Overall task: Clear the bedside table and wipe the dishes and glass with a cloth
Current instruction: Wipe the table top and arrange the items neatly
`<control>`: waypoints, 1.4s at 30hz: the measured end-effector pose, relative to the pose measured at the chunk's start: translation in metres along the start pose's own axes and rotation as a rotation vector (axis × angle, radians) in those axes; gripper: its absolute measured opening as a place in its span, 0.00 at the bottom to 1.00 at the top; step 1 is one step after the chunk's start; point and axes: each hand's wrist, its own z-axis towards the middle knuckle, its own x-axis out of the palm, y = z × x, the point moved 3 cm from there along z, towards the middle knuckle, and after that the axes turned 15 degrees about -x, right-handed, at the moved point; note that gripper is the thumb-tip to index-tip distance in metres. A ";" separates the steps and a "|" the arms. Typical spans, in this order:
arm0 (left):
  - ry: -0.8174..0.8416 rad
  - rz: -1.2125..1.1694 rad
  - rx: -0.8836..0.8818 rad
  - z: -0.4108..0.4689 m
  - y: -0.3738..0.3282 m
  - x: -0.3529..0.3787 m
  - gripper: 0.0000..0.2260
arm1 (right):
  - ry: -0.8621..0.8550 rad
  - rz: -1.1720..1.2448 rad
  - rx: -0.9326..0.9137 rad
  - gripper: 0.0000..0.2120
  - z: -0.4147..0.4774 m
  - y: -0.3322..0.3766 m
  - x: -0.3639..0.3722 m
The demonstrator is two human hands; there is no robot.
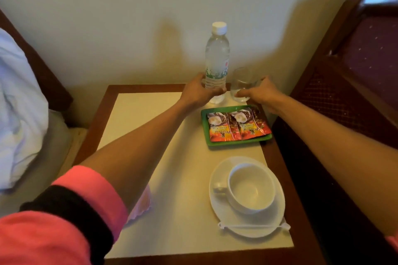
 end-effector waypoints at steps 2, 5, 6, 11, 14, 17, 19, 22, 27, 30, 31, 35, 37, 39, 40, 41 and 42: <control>-0.044 0.044 0.068 0.003 0.006 -0.001 0.28 | -0.037 -0.022 -0.015 0.46 0.007 0.000 0.011; -0.054 0.080 0.093 0.005 0.018 -0.016 0.28 | -0.073 -0.049 -0.078 0.39 0.012 0.003 0.028; -0.063 0.088 0.089 0.005 0.024 -0.026 0.28 | -0.065 -0.070 -0.096 0.39 0.014 0.005 0.035; -0.181 0.052 0.053 -0.001 0.066 -0.107 0.29 | 0.142 -0.126 -0.224 0.37 0.014 0.048 0.086; -0.194 0.045 0.024 -0.004 0.078 -0.127 0.24 | 0.201 -0.159 -0.248 0.38 0.017 0.051 0.099; -0.231 0.025 -0.012 -0.006 0.092 -0.147 0.24 | 0.249 -0.157 -0.252 0.38 0.014 0.057 0.117; -0.277 0.039 -0.033 -0.008 0.106 -0.171 0.24 | 0.278 -0.155 -0.279 0.39 0.011 0.073 0.142; -0.317 0.015 -0.064 -0.008 0.122 -0.195 0.26 | 0.299 -0.141 -0.311 0.40 0.005 0.094 0.178; -0.301 -0.027 -0.083 -0.008 0.138 -0.208 0.26 | 0.321 -0.165 -0.359 0.38 -0.007 0.118 0.224; -0.303 -0.033 -0.085 -0.008 0.139 -0.208 0.29 | 0.298 -0.161 -0.357 0.38 -0.009 0.124 0.234; -0.304 -0.039 -0.084 -0.008 0.139 -0.209 0.29 | 0.294 -0.160 -0.356 0.38 -0.010 0.125 0.234; -0.301 -0.039 -0.092 -0.012 0.138 -0.204 0.28 | 0.295 -0.184 -0.372 0.39 -0.014 0.124 0.229; -0.285 -0.013 -0.105 -0.014 0.136 -0.203 0.27 | 0.287 -0.185 -0.372 0.39 -0.016 0.121 0.224; -0.253 0.000 -0.143 -0.018 0.132 -0.202 0.24 | 0.283 -0.178 -0.363 0.38 -0.020 0.119 0.217; -0.243 -0.011 -0.172 -0.020 0.132 -0.200 0.24 | 0.290 -0.171 -0.364 0.38 -0.023 0.119 0.210; -0.242 -0.037 -0.209 -0.024 0.132 -0.198 0.25 | 0.305 -0.171 -0.370 0.38 -0.026 0.118 0.202; -0.254 -0.085 -0.256 -0.028 0.132 -0.196 0.28 | 0.315 -0.176 -0.381 0.38 -0.030 0.119 0.191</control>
